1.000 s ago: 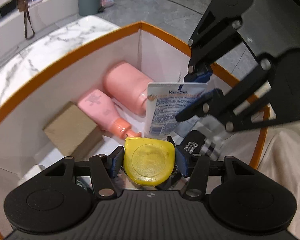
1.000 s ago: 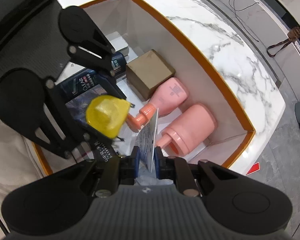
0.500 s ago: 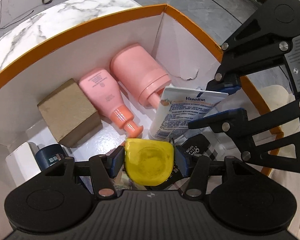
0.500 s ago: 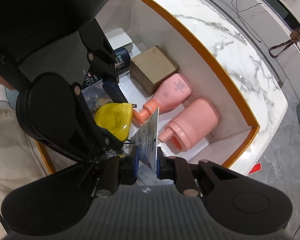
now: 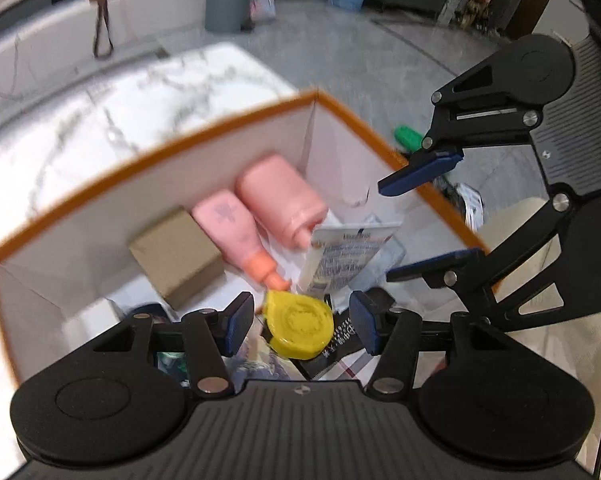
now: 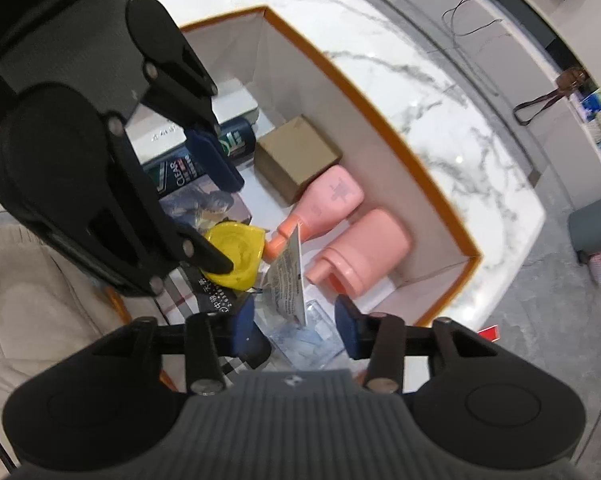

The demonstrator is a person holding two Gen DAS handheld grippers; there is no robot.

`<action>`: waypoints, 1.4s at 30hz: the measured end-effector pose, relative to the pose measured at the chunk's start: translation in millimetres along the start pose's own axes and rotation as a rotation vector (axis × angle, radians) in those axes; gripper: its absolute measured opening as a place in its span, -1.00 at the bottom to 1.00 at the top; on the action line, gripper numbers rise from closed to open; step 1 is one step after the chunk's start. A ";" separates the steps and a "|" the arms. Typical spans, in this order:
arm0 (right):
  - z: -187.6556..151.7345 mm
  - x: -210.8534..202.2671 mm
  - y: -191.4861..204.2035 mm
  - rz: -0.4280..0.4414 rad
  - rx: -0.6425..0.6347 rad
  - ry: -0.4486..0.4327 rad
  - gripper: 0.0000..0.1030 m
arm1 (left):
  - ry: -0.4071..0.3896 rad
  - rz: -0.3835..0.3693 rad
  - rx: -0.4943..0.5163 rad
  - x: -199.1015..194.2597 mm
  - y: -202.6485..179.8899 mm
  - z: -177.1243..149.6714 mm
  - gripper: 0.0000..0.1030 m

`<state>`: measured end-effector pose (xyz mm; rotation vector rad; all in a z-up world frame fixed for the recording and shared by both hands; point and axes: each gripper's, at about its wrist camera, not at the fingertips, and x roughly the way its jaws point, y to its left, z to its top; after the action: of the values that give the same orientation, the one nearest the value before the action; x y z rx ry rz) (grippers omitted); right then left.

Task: Organize rigid objects

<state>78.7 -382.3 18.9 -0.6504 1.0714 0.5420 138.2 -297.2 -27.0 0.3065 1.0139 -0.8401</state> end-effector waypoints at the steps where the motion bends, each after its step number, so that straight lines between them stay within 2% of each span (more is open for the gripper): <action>1: 0.8 -6.2 0.9 -0.013 0.006 -0.008 0.06 | -0.032 0.016 0.007 -9.6 -1.8 -1.3 0.25; 5: 3.3 -35.6 5.2 -0.059 0.083 -0.072 0.16 | -0.175 0.092 0.032 -54.2 -8.4 -9.5 0.25; 12: -2.6 -78.7 23.2 -0.153 0.317 -0.231 0.23 | -0.375 0.228 -0.024 -122.2 -11.1 -37.2 0.26; 16: -10.0 -96.0 39.0 -0.199 0.435 -0.348 0.25 | -0.458 0.273 -0.094 -146.8 -15.8 -51.4 0.26; 21: -15.6 -108.7 71.3 -0.263 0.537 -0.464 0.29 | -0.607 0.344 -0.188 -174.4 -17.2 -76.9 0.26; 23: -14.9 -109.3 86.6 -0.301 0.552 -0.490 0.38 | -0.653 0.392 -0.200 -177.7 -22.4 -85.8 0.26; 24: -15.6 -109.1 94.1 -0.322 0.565 -0.503 0.49 | -0.671 0.421 -0.200 -178.9 -24.2 -88.7 0.27; 25: -17.1 -109.6 101.8 -0.335 0.579 -0.524 0.61 | -0.685 0.448 -0.207 -178.8 -27.1 -92.7 0.38; 28: -25.5 -107.2 123.1 -0.359 0.630 -0.626 0.76 | -0.693 0.466 -0.243 -179.5 -30.0 -104.1 0.59; 31: -35.3 -97.9 141.3 -0.396 0.749 -0.687 0.88 | -0.712 0.459 -0.253 -176.3 -32.7 -116.2 0.69; 34: -47.3 -79.8 156.7 -0.430 0.841 -0.722 0.90 | -0.728 0.510 -0.231 -166.5 -37.3 -125.6 0.76; 38: -58.4 -50.1 169.8 -0.427 0.931 -0.685 0.91 | -0.698 0.530 -0.233 -155.2 -38.9 -137.1 0.83; 40: -58.8 -35.2 169.9 -0.444 0.968 -0.617 0.91 | -0.676 0.528 -0.263 -150.7 -33.6 -142.4 0.83; 42: -61.2 -23.4 169.3 -0.419 0.981 -0.603 0.91 | -0.650 0.533 -0.304 -146.7 -27.5 -145.5 0.83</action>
<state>-84.3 -310.7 -16.7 0.1719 0.4892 -0.1833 -10.4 -160.6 25.0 0.0239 0.4005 -0.2522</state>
